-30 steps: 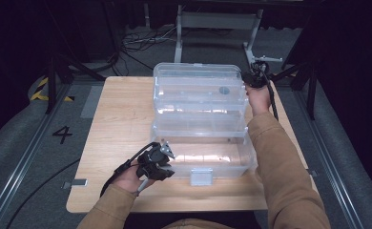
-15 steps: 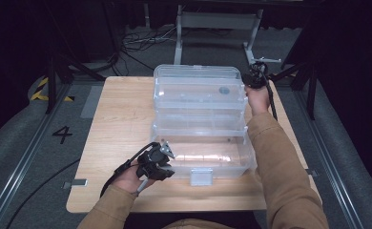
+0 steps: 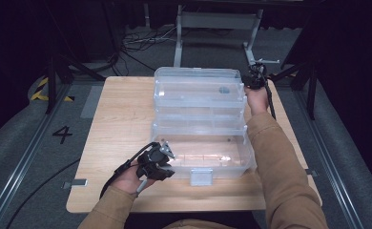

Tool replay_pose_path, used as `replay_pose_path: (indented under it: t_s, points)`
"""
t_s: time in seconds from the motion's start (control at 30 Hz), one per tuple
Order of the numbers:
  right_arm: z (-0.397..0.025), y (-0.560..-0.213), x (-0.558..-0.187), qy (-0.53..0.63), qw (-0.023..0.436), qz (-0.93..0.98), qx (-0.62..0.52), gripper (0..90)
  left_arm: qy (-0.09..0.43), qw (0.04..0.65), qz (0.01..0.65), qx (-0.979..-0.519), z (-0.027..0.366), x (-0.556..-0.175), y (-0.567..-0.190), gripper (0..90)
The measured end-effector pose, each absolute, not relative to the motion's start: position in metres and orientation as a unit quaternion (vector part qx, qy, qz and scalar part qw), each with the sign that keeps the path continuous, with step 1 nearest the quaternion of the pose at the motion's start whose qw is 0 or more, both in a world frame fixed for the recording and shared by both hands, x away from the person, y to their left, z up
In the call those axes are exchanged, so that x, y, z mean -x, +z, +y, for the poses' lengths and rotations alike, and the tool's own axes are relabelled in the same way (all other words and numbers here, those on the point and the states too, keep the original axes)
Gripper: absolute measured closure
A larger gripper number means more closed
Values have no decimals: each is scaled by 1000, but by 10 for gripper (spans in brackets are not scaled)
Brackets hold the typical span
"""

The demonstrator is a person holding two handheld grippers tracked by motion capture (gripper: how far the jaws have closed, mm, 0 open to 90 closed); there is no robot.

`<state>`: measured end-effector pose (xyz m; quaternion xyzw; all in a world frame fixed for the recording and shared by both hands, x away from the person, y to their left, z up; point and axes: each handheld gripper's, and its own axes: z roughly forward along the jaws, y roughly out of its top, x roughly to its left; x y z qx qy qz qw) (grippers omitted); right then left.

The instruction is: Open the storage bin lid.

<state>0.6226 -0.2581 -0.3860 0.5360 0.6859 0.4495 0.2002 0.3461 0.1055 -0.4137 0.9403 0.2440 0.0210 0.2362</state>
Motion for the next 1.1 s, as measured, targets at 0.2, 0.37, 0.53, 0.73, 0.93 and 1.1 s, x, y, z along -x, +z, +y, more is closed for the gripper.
replay_pose_path:
  t_s: [0.2, 0.37, 0.53, 0.73, 0.93, 1.1]
  points:
    - [-258, -391, -626, 444, 196, 688, -540, 836, 21, 238, 244, -940, 106, -346, -414, 723]
    - [-258, -393, -627, 440, 190, 689, -544, 835, 21, 239, 245, -939, 106, -346, -414, 722]
    - [-257, -397, -629, 436, 184, 690, -547, 831, 19, 240, 246, -939, 106, -346, -414, 722]
    - [-257, -399, -630, 436, 181, 690, -549, 828, 19, 243, 245, -938, 106, -346, -414, 721]
    - [-258, -400, -630, 438, 179, 692, -546, 811, 18, 243, 245, -938, 106, -346, -414, 721]
    - [-267, -396, -629, 473, 150, 668, -554, 682, 19, 241, 243, -939, 106, -347, -414, 722]
